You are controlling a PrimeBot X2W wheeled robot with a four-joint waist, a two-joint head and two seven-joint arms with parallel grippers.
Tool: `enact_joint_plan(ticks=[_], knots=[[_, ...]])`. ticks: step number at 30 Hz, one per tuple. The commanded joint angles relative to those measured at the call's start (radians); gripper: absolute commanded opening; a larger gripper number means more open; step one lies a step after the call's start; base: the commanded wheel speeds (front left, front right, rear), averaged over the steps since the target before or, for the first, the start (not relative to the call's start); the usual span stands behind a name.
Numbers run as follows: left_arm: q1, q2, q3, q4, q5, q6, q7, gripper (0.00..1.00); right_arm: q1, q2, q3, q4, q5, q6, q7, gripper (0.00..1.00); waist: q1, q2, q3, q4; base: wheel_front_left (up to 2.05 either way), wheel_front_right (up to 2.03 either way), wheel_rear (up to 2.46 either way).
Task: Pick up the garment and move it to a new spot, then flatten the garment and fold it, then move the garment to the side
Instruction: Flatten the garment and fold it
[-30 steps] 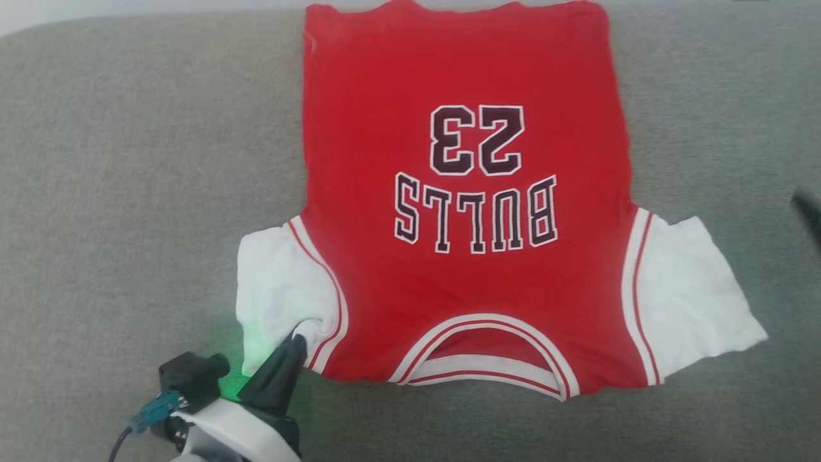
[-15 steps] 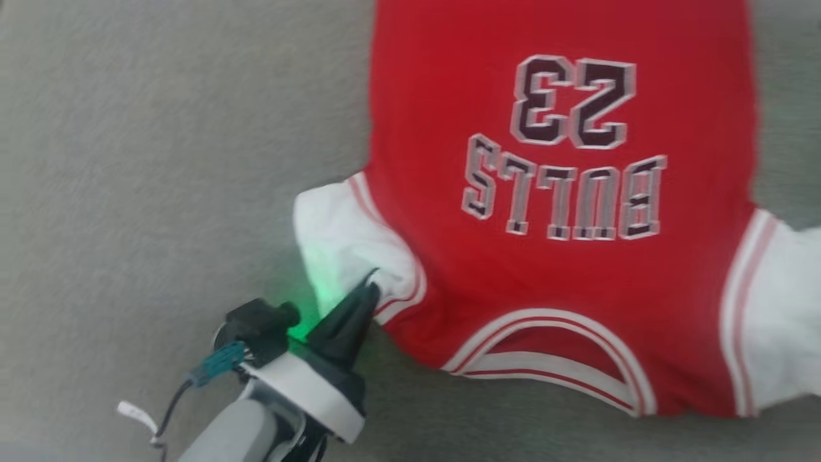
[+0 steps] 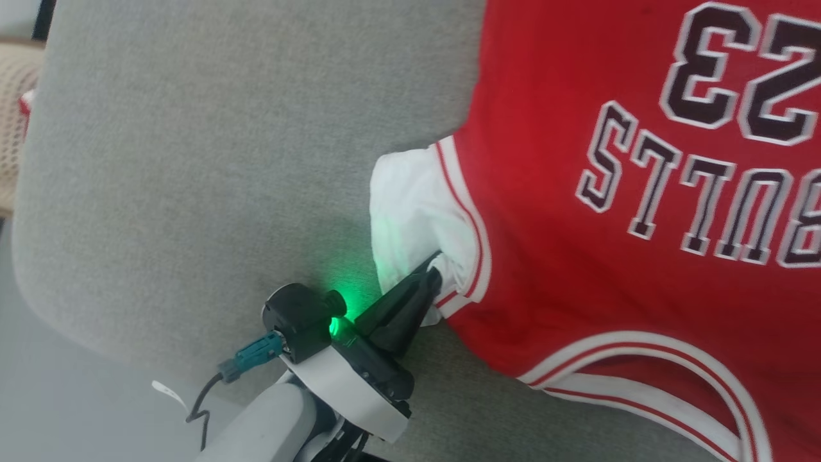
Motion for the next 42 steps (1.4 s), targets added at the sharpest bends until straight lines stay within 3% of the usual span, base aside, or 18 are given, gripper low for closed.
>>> enact_joint_plan(ticks=[1, 6, 7, 8, 9, 15, 21, 25, 35, 42], knots=[[-0.009, 0.001, -0.002, 0.01, -0.012, 0.003, 0.003, 0.0, -0.017, 0.004, -0.006, 0.019, -0.023, -0.001, 0.009, 1.0, 0.0, 0.0, 0.039, 0.038, 0.0, 0.0, 0.0], [-0.012, 0.002, -0.005, 0.008, -0.016, 0.004, 0.004, 0.0, -0.039, 0.036, -0.031, 0.099, -0.089, -0.001, 0.039, 1.0, 0.0, 0.0, 0.053, 0.045, 0.0, 0.0, 0.0], [-0.013, 0.002, -0.005, 0.009, -0.018, 0.004, 0.005, 0.0, -0.04, 0.043, -0.033, 0.107, -0.095, -0.001, 0.039, 0.5, 0.0, 0.0, 0.053, 0.044, 0.0, 0.0, 0.0], [-0.015, 0.002, -0.005, 0.01, -0.018, 0.004, 0.005, 0.0, -0.04, 0.052, -0.029, 0.108, -0.097, -0.001, 0.036, 0.14, 0.0, 0.0, 0.053, 0.042, 0.0, 0.0, 0.0], [-0.016, 0.002, -0.004, 0.012, -0.019, 0.004, 0.006, 0.0, -0.041, 0.055, -0.026, 0.108, -0.099, -0.001, 0.031, 0.0, 0.0, 0.0, 0.052, 0.04, 0.0, 0.0, 0.0], [-0.023, 0.002, 0.007, 0.018, -0.007, 0.004, 0.006, 0.0, -0.036, 0.059, -0.042, 0.093, -0.077, -0.001, -0.047, 0.0, 0.0, 0.0, 0.027, 0.015, 0.0, 0.0, 0.0], [0.006, 0.013, 0.039, 0.028, 0.008, 0.004, 0.003, 0.0, 0.01, 0.037, 0.018, 0.052, 0.015, -0.001, -0.098, 0.0, 0.0, 0.0, -0.047, -0.039, 0.0, 0.0, 0.0], [0.026, 0.024, 0.056, 0.032, 0.013, 0.003, 0.002, 0.0, 0.089, -0.002, 0.076, -0.012, 0.134, -0.001, -0.099, 0.0, 0.0, 0.0, -0.104, -0.081, 0.0, 0.0, 0.0], [0.084, 0.07, 0.093, 0.051, 0.004, 0.003, 0.002, 0.0, 0.498, -0.159, 0.158, -0.286, 0.425, -0.001, -0.138, 0.0, 0.0, 0.0, -0.244, -0.183, 0.0, 0.0, 0.0], [0.127, 0.095, 0.129, 0.058, -0.007, 0.003, 0.001, 0.0, 0.818, -0.183, 0.152, -0.493, 0.523, -0.001, -0.159, 0.0, 0.0, 0.0, -0.303, -0.259, 0.0, 0.0, 0.0]])
